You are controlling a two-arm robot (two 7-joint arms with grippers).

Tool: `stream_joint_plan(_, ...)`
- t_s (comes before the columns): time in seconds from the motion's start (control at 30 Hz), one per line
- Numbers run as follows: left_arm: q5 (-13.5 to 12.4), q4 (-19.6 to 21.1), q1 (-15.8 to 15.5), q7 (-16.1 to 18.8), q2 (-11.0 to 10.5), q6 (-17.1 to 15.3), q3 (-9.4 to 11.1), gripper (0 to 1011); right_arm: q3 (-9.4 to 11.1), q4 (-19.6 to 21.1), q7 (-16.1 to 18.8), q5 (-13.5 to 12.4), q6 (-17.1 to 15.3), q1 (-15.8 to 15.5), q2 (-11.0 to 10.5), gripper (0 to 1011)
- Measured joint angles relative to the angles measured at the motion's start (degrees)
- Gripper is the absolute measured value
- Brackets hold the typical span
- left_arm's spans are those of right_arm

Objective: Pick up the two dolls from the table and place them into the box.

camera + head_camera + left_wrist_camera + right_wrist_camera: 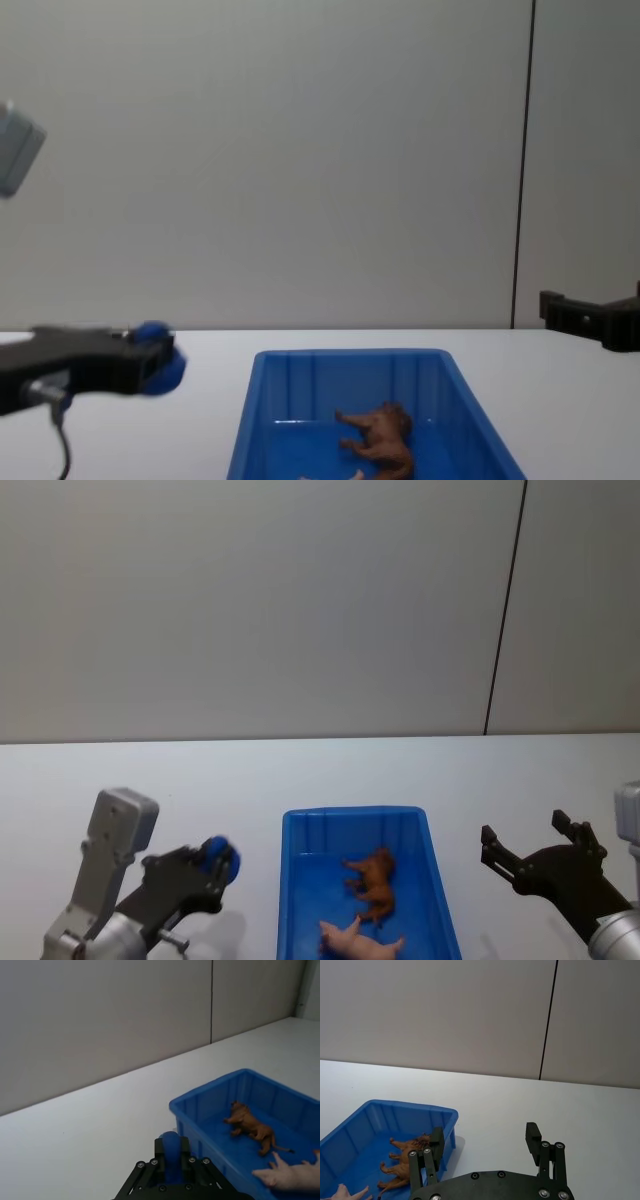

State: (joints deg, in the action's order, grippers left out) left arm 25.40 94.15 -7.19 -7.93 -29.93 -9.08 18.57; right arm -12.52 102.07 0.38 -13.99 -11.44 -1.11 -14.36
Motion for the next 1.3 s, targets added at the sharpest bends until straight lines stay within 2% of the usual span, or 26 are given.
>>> stream_joint_plan(0.23, -0.8, 0.4, -2.0, -3.2, 1.6, 0.4, 0.4, 131, 0.0, 0.0, 0.0, 0.0, 0.0, 0.0, 0.0, 1001)
stream_joint_plan(0.37, -1.5, -0.1, -4.0, -6.2, 3.4, 0.5, 1.1, 100, 0.0, 0.0, 0.0, 0.0, 0.0, 0.0, 0.0, 1001)
stream_joint_plan(0.7, -3.4, -2.8, -8.2, -11.5, 7.6, 0.4, 2.9, 411, 0.0, 0.0, 0.0, 0.0, 0.0, 0.0, 0.0, 1001)
stream_joint_plan(0.73, -3.4, -2.8, -8.2, -11.5, 7.6, 0.4, 2.9, 426, 0.0, 0.0, 0.0, 0.0, 0.0, 0.0, 0.0, 1001)
stream_joint_plan(0.83, -3.7, -3.3, -9.1, -12.6, 8.5, 0.3, 3.2, 555, 0.0, 0.0, 0.0, 0.0, 0.0, 0.0, 0.0, 1001)
stream_joint_plan(0.9, -3.9, -3.5, -9.4, -13.0, 8.8, 0.3, 3.3, 574, 0.0, 0.0, 0.0, 0.0, 0.0, 0.0, 0.0, 1001)
stream_joint_plan(0.97, -4.0, -3.7, -9.7, -13.3, 9.1, 0.2, 3.4, 679, 0.0, 0.0, 0.0, 0.0, 0.0, 0.0, 0.0, 1001)
stream_joint_plan(1.0, -4.1, -3.9, -9.9, -13.6, 9.3, 0.2, 3.5, 688, 0.0, 0.0, 0.0, 0.0, 0.0, 0.0, 0.0, 1001)
stream_joint_plan(1.03, -4.2, -4.0, -10.1, -13.8, 9.5, 0.2, 3.6, 759, 0.0, 0.0, 0.0, 0.0, 0.0, 0.0, 0.0, 1001)
stream_joint_plan(1.07, -4.2, -4.1, -10.2, -13.9, 9.6, 0.2, 3.7, 759, 0.0, 0.0, 0.0, 0.0, 0.0, 0.0, 0.0, 1001)
stream_joint_plan(1.3, -4.5, -4.5, -10.9, -14.7, 10.2, 0.1, 3.9, 968, 0.0, 0.0, 0.0, 0.0, 0.0, 0.0, 0.0, 1001)
